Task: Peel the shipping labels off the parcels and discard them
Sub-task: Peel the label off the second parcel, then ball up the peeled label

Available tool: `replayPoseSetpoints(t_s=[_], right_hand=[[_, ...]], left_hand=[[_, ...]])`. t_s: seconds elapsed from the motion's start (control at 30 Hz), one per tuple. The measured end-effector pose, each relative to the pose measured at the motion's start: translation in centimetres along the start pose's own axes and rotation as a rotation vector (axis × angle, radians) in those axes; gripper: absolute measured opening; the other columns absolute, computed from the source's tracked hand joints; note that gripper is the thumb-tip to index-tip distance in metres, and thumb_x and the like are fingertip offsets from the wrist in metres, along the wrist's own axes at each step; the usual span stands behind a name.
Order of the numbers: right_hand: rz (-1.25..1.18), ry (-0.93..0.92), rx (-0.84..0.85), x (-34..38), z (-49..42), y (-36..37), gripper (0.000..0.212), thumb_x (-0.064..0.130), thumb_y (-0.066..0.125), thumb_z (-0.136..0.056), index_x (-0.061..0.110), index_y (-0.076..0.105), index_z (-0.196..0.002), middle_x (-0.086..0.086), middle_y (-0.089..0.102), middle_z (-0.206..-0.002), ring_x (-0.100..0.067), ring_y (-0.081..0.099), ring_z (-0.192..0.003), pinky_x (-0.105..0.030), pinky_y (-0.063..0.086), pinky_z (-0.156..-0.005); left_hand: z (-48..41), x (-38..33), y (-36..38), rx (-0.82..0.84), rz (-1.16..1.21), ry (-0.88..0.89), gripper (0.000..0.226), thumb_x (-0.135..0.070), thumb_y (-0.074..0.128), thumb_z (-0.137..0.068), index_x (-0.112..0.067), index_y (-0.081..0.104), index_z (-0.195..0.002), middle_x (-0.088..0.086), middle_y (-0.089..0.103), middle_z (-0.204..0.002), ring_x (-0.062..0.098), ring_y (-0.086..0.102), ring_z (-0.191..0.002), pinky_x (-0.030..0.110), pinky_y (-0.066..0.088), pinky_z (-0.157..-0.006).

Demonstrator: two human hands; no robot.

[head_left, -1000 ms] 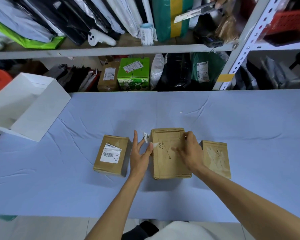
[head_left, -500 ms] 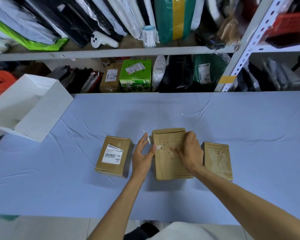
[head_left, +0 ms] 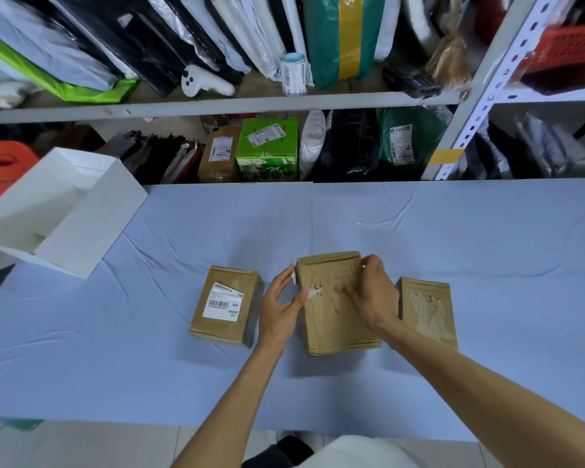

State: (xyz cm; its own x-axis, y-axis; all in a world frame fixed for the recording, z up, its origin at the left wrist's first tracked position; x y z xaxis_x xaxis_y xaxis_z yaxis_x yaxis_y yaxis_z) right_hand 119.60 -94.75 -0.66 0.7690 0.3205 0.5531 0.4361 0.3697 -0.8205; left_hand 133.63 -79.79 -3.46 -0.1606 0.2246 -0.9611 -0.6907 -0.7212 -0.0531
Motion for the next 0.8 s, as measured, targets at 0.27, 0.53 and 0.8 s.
replayPoseSetpoints(t_s=[0.27,0.53,0.8], right_hand=[[0.026,-0.016,-0.001,-0.3,0.1,0.2,0.044,0.035,0.064,-0.088,0.009,0.039,-0.114,-0.008,0.050,-0.116,-0.029,0.055,-0.098,-0.043,0.050,-0.073],[0.136,-0.010,0.120,-1.2,-0.5,0.6,0.034,0.024,0.060,-0.088,0.008,0.040,-0.111,-0.010,0.048,-0.114,-0.031,0.055,-0.099,-0.035,0.040,-0.067],[-0.001,-0.206,0.121,3.0,-1.2,-1.1,0.050,0.021,0.062,-0.088,0.012,0.044,-0.134,-0.007,0.048,-0.130,-0.026,0.052,-0.115,-0.037,0.044,-0.091]], left_hand=[[-0.4,0.5,0.0,-0.005,-0.022,-0.006,0.051,-0.030,0.076,-0.080,-0.036,0.058,-0.127,-0.017,0.058,-0.129,0.007,0.052,-0.125,0.048,0.048,-0.101],[-1.8,-2.0,-1.6,-0.130,-0.101,0.020,0.038,-0.006,0.066,-0.087,-0.015,0.060,-0.124,0.001,0.061,-0.114,0.004,0.056,-0.090,0.004,0.046,-0.063],[-2.6,-4.3,-0.8,-0.132,-0.038,0.077,0.026,0.004,0.063,-0.086,-0.012,0.064,-0.107,0.007,0.066,-0.100,0.012,0.065,-0.089,0.021,0.056,-0.072]])
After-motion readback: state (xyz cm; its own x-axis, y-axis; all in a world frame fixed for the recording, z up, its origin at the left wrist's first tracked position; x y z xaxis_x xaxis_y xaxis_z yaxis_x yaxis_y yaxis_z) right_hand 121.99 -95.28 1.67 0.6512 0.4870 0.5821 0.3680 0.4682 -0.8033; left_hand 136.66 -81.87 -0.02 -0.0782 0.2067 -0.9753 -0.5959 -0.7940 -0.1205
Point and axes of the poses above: each hand's wrist, its own z-axis away from the middle knuckle, its own y-axis out of the palm, x = y × z, the point moved 8 cm from there along -z, towards the middle knuckle
